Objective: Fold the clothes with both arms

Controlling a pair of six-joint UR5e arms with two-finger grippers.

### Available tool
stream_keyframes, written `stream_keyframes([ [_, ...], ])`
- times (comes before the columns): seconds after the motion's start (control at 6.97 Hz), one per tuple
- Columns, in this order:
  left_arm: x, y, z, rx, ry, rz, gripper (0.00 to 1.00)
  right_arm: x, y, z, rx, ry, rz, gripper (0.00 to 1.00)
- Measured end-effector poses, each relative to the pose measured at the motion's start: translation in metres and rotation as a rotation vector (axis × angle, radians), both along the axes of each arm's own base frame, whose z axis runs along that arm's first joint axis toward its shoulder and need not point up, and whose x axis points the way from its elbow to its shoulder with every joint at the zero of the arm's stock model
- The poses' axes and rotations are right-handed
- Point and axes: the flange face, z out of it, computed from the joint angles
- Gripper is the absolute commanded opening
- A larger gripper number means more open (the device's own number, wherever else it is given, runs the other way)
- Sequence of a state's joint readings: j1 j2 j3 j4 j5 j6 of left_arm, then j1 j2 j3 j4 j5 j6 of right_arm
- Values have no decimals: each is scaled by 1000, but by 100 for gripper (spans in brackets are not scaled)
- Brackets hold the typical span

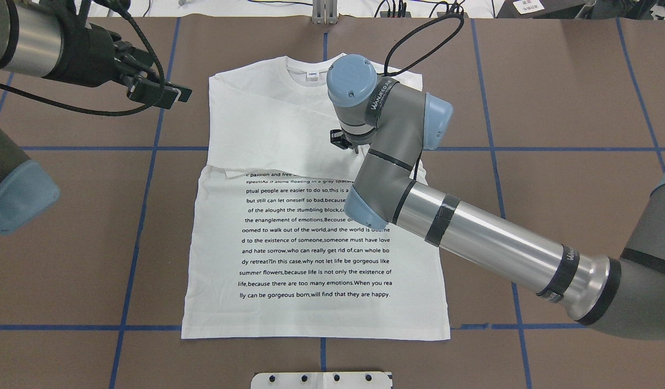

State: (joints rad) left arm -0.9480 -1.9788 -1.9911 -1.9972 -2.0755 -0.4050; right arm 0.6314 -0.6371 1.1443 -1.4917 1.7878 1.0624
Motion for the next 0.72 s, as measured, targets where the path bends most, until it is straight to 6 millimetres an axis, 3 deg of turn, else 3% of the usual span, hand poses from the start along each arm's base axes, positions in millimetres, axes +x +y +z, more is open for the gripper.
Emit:
stream_keyframes([
  [0.14,0,0,0,0,0,0,100,0,0,2,1,4,0,0],
  [0.72,0,0,1,-1,-1,0,100,5,-3,0,9,6,4,0],
])
